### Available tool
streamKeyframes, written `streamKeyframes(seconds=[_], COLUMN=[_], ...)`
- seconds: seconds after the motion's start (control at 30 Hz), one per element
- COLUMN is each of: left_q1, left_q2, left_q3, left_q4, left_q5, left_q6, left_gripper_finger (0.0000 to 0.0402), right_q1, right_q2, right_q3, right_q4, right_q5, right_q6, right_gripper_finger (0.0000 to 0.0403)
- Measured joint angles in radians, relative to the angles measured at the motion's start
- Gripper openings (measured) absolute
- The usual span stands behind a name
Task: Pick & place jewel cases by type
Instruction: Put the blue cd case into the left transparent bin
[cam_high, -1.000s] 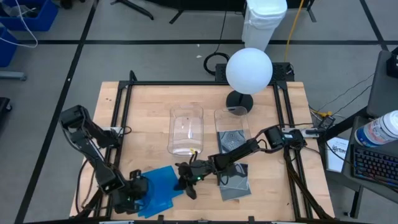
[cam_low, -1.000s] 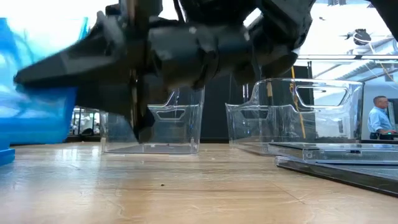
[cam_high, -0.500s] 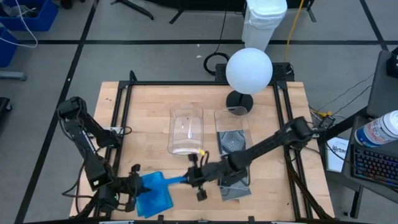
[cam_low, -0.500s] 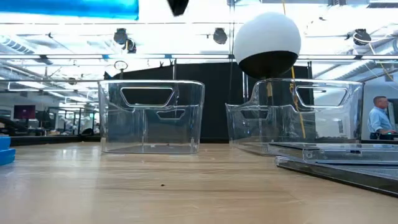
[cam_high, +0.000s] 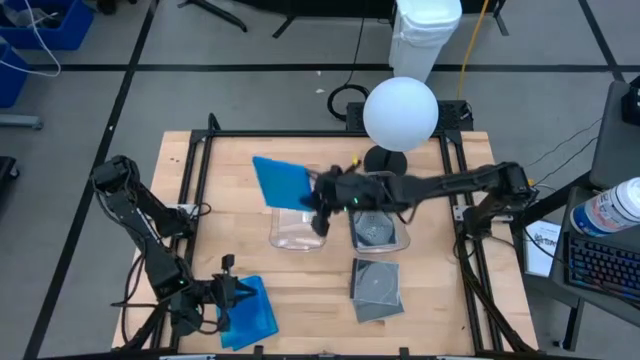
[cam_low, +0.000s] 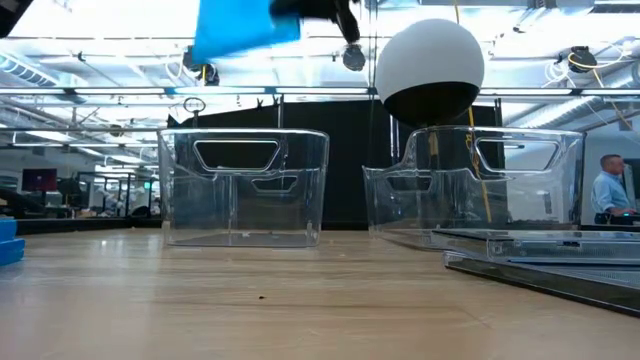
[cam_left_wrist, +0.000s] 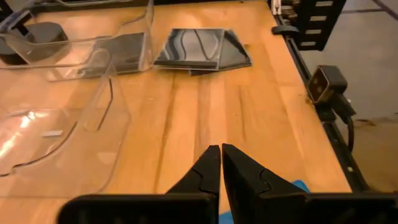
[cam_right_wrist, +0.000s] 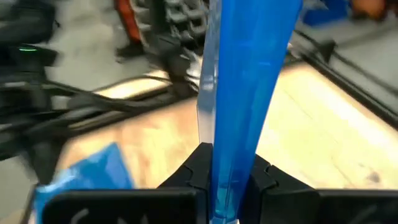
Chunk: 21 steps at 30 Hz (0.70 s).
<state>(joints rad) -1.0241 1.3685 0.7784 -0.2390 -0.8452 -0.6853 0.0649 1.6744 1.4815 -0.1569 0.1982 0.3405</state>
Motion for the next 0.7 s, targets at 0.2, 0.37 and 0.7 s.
streamKeyframes(seconds=[0.2, 0.37, 0.7], left_q1=[-0.008, -0.025, -0.06], left_q2=[0.0, 0.0, 0.001], left_q3=[0.0, 0.0, 0.0], left_q4=[-0.016, -0.057, -0.083], left_q5=[0.008, 0.01, 0.104], left_q6=[0.011, 0.006, 0.005], left_gripper_finger=[0.0024, 0.0024, 0.0024], right_q1=[-0.089, -0.108, -0.122], right_q2=[0.031, 0.088, 0.188], right_q3=[0.0, -0.001, -0.001], right_q4=[-0.114, -0.131, -0.195], right_q5=[-0.148, -0.249, -0.276], right_q6=[0.172, 0.328, 0.551], right_gripper_finger=[0.0032, 0.0027, 0.0029])
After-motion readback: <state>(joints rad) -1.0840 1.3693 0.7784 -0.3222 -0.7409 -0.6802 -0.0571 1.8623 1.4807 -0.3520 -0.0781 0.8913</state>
